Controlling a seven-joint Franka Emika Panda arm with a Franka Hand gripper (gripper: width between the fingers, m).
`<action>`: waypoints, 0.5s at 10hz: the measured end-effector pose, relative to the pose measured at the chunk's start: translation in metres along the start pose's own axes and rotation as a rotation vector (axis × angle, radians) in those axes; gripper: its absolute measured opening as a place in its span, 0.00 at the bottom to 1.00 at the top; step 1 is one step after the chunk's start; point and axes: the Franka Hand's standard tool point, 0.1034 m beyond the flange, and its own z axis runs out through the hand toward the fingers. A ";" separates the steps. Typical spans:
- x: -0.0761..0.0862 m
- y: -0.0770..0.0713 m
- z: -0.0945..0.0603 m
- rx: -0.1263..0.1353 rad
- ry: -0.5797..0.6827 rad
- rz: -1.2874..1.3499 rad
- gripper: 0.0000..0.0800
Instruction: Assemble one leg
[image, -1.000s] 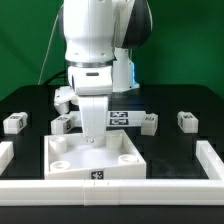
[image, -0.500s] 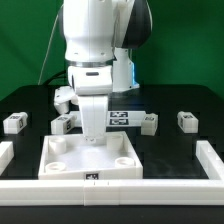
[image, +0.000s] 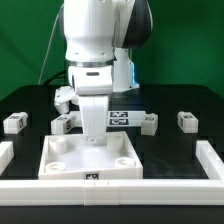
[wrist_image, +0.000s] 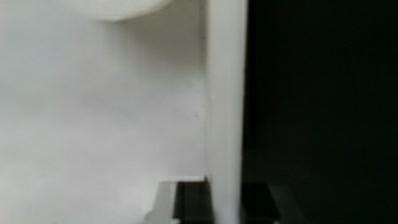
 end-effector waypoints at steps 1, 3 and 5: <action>0.015 0.002 0.000 0.000 0.005 0.045 0.07; 0.054 0.018 -0.001 -0.013 0.021 0.096 0.07; 0.081 0.029 -0.001 -0.023 0.027 0.137 0.07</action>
Offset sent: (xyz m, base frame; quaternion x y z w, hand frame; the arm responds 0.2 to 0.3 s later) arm 0.0220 0.0622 -0.0024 0.0083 0.0003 0.0531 0.9986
